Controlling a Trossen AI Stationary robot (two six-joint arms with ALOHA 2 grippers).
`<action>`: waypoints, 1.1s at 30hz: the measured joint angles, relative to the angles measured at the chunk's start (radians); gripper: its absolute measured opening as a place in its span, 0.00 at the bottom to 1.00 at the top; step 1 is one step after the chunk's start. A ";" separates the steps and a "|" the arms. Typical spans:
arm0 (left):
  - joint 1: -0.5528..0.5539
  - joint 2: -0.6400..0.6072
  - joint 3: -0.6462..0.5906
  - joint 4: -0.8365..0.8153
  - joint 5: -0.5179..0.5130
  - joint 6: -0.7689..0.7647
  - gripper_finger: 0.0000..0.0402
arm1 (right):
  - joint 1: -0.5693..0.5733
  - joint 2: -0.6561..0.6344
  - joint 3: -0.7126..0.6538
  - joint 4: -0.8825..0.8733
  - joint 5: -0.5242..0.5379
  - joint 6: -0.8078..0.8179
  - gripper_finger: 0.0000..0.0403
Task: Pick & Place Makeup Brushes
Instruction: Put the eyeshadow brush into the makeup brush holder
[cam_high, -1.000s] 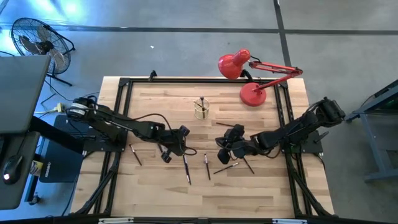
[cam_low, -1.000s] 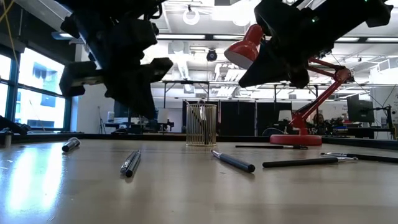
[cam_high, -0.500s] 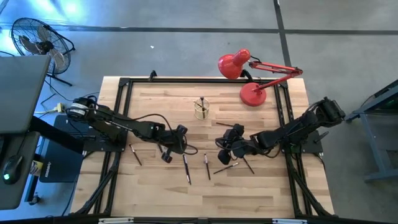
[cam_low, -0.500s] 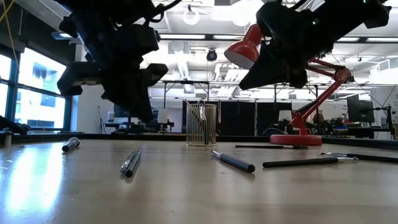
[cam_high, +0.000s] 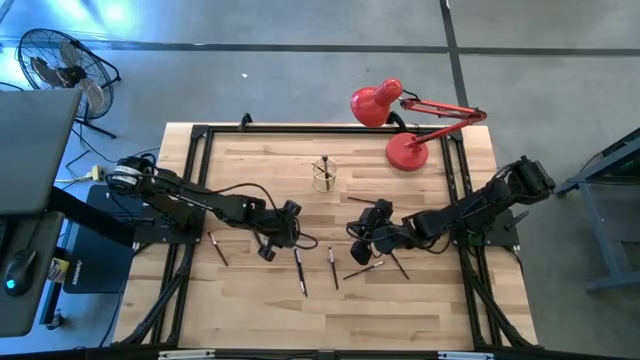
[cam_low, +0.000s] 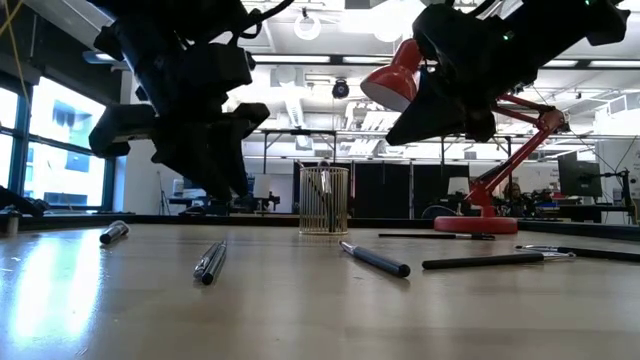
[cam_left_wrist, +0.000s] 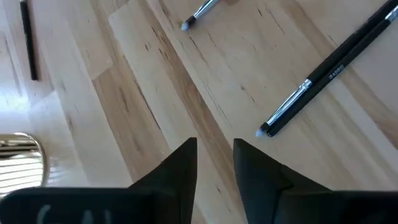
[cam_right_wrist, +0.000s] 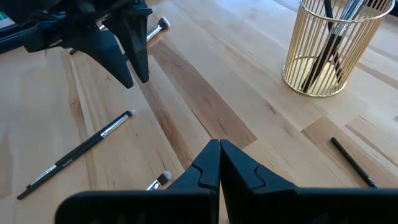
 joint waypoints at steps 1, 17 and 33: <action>0.000 0.000 0.000 0.000 0.006 0.014 0.25 | 0.000 0.000 0.000 0.000 0.000 0.001 0.00; 0.000 0.000 0.000 0.000 0.111 -0.294 0.16 | 0.000 0.000 0.000 -0.009 0.004 -0.001 0.00; -0.049 0.000 -0.001 0.037 0.087 -1.582 0.16 | -0.202 0.000 0.000 -0.113 -0.426 -0.181 0.00</action>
